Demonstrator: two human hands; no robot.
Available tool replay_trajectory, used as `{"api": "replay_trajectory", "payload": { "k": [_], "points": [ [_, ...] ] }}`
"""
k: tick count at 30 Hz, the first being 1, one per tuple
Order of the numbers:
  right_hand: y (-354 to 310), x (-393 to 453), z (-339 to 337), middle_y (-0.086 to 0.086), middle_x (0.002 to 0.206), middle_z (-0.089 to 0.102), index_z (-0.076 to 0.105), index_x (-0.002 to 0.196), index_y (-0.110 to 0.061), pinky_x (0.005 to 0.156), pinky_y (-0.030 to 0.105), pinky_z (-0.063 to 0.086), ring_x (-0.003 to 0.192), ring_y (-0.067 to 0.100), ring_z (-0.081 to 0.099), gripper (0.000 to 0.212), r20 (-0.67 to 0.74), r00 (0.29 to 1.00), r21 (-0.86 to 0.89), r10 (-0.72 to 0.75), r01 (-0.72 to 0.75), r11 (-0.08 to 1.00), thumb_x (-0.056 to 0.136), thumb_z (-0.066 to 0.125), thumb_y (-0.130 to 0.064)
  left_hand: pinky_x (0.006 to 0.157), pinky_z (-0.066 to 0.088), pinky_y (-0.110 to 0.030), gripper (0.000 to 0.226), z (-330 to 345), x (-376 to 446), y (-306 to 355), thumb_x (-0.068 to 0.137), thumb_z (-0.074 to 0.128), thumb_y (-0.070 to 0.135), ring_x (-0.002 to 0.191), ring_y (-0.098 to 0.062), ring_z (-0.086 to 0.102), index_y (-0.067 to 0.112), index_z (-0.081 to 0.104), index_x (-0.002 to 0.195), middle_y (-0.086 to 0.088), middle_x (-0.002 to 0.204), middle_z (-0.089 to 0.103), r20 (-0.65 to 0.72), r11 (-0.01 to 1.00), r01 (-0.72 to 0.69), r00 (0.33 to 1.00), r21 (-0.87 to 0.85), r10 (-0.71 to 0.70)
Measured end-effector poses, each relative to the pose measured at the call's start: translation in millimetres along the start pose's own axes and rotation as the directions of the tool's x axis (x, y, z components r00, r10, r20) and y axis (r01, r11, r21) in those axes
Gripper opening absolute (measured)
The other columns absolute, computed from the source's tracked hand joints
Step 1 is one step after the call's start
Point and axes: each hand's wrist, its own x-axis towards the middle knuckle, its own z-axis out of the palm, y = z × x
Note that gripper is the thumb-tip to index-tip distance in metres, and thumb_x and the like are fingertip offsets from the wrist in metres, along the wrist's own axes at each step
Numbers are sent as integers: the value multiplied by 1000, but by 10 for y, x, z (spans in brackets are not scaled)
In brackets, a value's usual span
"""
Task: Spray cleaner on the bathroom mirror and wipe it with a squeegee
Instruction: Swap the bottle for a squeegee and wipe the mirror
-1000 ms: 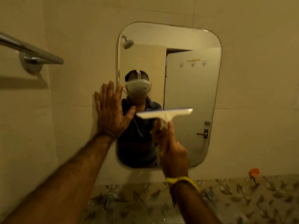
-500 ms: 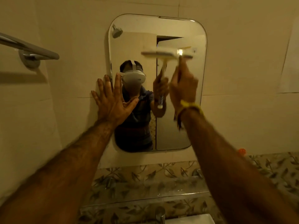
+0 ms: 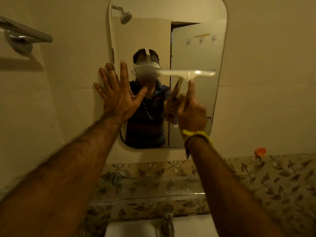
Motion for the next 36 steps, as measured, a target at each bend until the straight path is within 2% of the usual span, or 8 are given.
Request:
{"api": "replay_trajectory", "payload": {
  "k": [8, 11, 15, 19, 24, 28, 33, 36],
  "points": [
    [449, -1680, -148, 10, 57, 56, 29, 152, -24, 45, 35, 45, 47, 26, 50, 63, 245, 938, -90, 246, -231, 969, 93, 50, -15, 119, 12, -72, 109, 185, -935, 31, 87, 47, 78, 154, -45, -7, 24, -12, 161, -25, 166, -12, 165, 994, 83, 984, -76, -69],
    [573, -1748, -294, 18, 73, 65, 34, 150, -26, 57, 44, 54, 62, 34, 60, 57, 298, 883, -65, 363, -360, 931, 96, 48, -18, 119, 16, -69, 108, 214, -1220, -3, 88, 50, 73, 154, -45, -7, 23, -11, 162, -23, 167, -15, 241, 990, 110, 967, -90, -86],
    [569, -1550, -404, 20, 79, 67, 46, 144, -25, 61, 38, 49, 69, 36, 62, 47, 319, 866, -52, 385, -389, 920, 97, 46, -20, 116, 26, -70, 106, 80, -1363, 62, 91, 54, 67, 155, -43, 3, 25, -11, 162, -19, 168, -10, 236, 973, 141, 967, -185, -95],
    [433, -1578, -611, 7, 79, 66, 52, 138, -26, 61, 36, 54, 64, 21, 58, 42, 263, 880, 30, 395, -417, 909, 97, 45, -26, 120, 10, -68, 94, -143, -1643, 211, 94, 39, 69, 157, -36, 0, 21, -1, 163, -15, 170, -5, 223, 983, 46, 975, -177, -5],
    [143, -1929, -937, 11, 109, 69, 53, 137, -25, 79, 55, 56, 88, 32, 64, 46, 377, 764, 52, 523, -582, 812, 92, 44, -32, 123, 7, -63, 85, -343, -2362, 413, 94, 42, 59, 157, -36, 5, 15, 17, 162, -16, 169, 10, 266, 962, -12, 960, -274, 88],
    [-56, -2164, -1179, 9, 91, 66, 57, 110, -14, 68, 52, 57, 79, 32, 66, 21, 361, 743, -15, 563, -599, 801, 94, 49, -26, 125, 9, -59, 76, -472, -3010, 524, 98, 45, 51, 156, -36, 10, 11, 27, 160, -18, 168, 17, 296, 910, 18, 948, -413, 116],
    [-129, -2506, -1578, 4, 75, 62, 51, 103, -16, 56, 51, 56, 64, 27, 64, 13, 311, 732, -60, 607, -622, 781, 95, 51, -26, 126, 17, -54, 63, -593, -3763, 736, 102, 52, 34, 156, -32, 15, 3, 37, 154, -19, 165, 27, 306, 786, 38, 932, -617, 196],
    [-61, -2753, -1946, -6, 71, 59, 57, 101, -14, 54, 43, 56, 60, 17, 62, 9, 184, 774, -107, 605, -596, 796, 93, 56, -20, 124, 27, -49, 55, -572, -4237, 929, 101, 59, 23, 153, -32, 25, 2, 44, 150, -17, 160, 37, 357, 699, 123, 912, -705, 200]
  ]
}}
